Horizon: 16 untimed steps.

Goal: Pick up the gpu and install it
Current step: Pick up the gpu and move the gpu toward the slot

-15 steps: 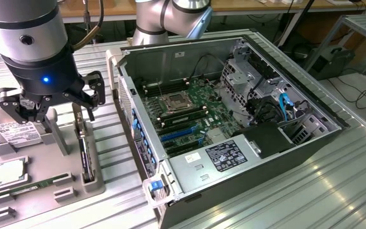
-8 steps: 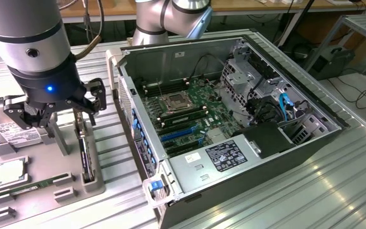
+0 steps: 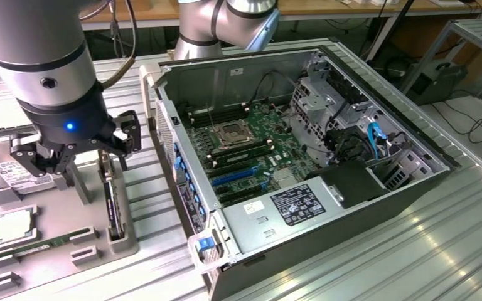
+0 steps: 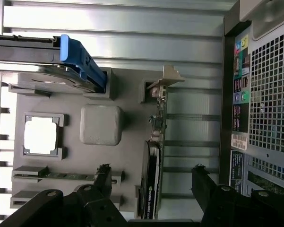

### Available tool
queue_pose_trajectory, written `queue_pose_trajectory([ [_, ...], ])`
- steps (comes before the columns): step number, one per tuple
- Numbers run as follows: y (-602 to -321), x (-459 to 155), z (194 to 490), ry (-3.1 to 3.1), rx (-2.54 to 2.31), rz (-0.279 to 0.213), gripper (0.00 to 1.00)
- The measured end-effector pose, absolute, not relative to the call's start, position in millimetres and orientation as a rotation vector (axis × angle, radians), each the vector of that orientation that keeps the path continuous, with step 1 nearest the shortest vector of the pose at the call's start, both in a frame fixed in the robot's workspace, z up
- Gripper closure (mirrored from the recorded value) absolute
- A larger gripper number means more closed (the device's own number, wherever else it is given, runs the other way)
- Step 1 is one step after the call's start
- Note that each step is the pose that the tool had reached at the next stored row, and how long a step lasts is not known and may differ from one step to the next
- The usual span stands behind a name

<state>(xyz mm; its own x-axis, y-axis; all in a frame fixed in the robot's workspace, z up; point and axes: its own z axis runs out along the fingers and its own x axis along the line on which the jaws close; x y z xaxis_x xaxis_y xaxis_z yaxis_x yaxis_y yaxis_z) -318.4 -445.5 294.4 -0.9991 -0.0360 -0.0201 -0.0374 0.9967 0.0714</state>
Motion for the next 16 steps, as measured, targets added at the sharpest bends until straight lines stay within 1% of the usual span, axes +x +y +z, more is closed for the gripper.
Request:
queue_pose_trajectory([
  [16,-447.8,-317.9,261.5,3.12,-0.02,0.112,0.22],
])
